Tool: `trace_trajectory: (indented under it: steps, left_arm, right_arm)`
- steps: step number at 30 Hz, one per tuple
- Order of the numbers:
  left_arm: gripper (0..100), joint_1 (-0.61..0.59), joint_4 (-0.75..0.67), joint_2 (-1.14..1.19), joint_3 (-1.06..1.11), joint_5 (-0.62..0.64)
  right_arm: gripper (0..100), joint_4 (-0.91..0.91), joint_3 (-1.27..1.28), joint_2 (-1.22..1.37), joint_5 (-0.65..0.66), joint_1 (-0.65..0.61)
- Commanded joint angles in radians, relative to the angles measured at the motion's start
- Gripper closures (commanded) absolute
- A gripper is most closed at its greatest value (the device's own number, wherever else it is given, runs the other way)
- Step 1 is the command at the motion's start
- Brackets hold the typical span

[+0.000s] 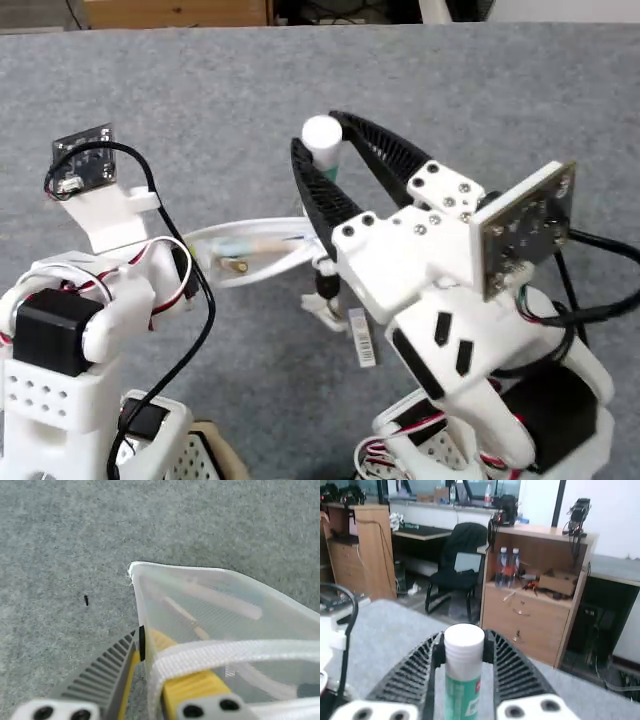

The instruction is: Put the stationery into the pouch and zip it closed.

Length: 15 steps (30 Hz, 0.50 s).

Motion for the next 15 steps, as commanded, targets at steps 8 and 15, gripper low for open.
trace_trajectory:
  steps: [8, 15]
  left_arm:
    - [97, 0.031, -0.049, -0.012, 0.062, 0.002]
    - [97, 0.031, -0.063, -0.015, 0.074, 0.002]
  right_arm:
    - [98.6, -0.169, 0.225, 0.001, 0.006, -0.075]
    - [98.6, -0.282, 0.392, -0.002, -0.002, -0.08]
